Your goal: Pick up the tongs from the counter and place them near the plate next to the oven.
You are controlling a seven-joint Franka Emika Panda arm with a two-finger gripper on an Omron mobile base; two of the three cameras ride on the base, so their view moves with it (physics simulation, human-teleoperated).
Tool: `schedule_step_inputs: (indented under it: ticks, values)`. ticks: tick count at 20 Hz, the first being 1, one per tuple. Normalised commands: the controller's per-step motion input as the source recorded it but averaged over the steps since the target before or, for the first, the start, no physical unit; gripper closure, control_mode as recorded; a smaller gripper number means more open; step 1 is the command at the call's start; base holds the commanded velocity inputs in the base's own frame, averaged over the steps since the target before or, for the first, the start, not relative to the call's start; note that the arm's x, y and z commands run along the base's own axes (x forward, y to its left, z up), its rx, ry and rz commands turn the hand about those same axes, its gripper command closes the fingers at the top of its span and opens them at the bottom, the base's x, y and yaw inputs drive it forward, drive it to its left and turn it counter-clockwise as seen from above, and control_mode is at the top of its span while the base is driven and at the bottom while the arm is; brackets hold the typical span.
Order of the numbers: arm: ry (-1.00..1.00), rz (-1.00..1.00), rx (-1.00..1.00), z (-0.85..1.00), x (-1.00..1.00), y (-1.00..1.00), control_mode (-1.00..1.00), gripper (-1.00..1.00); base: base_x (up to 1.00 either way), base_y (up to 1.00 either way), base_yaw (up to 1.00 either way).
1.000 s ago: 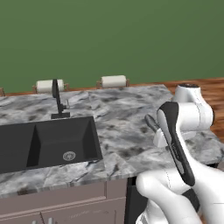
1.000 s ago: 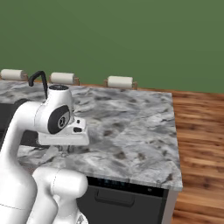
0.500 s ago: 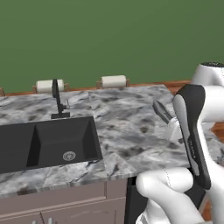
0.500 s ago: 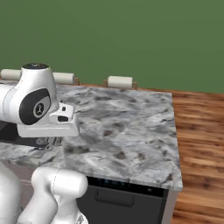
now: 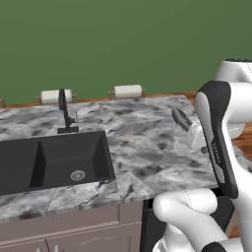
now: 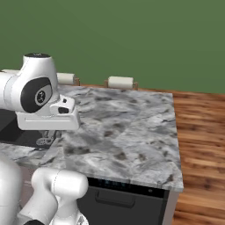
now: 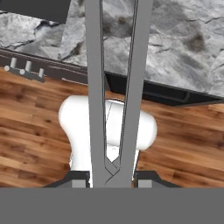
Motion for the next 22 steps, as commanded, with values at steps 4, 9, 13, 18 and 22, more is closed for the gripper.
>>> schedule_step_inputs:
  ticks: [4,9,13,18,22]
  values:
    - [0.0,0.0,0.0,0.0,0.0,0.0,-1.0,1.0,0.0,0.0,0.0]
    - [0.0,0.0,0.0,0.0,-0.13,0.0,1.0,1.0,-0.18,-0.04,0.0]
    - [0.0,0.0,0.0,0.0,0.0,0.0,1.0,1.0,-1.0,-0.36,-0.01]
    - [0.0,0.0,0.0,0.0,0.0,0.0,1.0,1.0,-1.0,-0.47,-0.05]
    - [0.0,0.0,0.0,0.0,0.0,0.0,1.0,1.0,-0.75,-0.39,-0.04]
